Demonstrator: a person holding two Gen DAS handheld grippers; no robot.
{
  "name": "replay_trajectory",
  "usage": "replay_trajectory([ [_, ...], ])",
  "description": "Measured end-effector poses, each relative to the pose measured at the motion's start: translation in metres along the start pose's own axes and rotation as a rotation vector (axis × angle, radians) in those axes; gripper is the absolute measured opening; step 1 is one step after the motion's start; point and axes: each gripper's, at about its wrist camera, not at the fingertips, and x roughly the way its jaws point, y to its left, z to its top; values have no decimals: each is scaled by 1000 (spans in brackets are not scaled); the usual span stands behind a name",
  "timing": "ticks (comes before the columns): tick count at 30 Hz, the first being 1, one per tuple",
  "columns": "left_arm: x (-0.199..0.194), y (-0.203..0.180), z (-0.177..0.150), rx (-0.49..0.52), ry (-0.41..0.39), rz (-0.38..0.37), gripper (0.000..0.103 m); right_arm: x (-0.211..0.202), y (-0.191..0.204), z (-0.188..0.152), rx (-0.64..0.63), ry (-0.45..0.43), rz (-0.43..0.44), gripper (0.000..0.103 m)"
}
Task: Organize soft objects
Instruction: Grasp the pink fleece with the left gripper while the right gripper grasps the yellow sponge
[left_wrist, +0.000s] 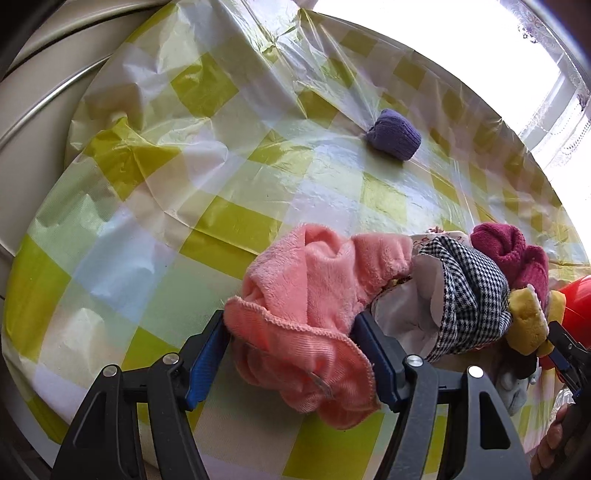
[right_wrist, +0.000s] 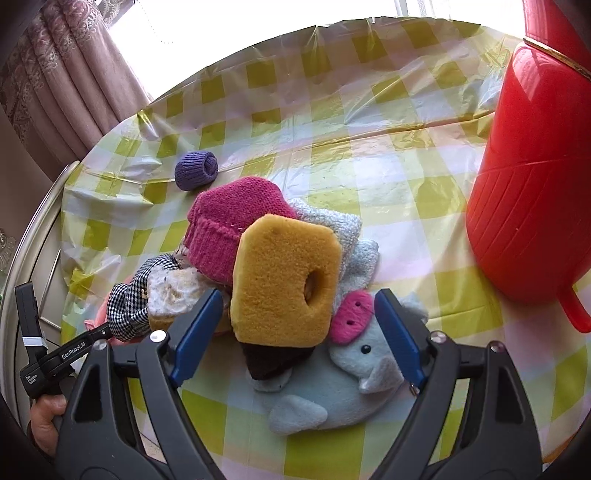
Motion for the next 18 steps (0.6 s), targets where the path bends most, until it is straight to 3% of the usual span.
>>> replay_trajectory([
  [2, 1, -2, -2, 11, -1, -13, 62, 5, 0, 0, 1, 7, 7, 81],
  [4, 2, -3, -4, 18, 0, -20, 51, 9, 1, 0, -10, 20, 15, 64],
  [5, 1, -2, -5, 22, 0, -26, 42, 10, 2, -1, -18, 24, 16, 61],
  [8, -1, -4, -6, 30, -9, -24, 34, 9, 6, -4, -47, 17, 9, 56],
  [18, -41, 5, -11, 7, -166, 115, 32, -27, 7, -20, -79, -44, -14, 52],
])
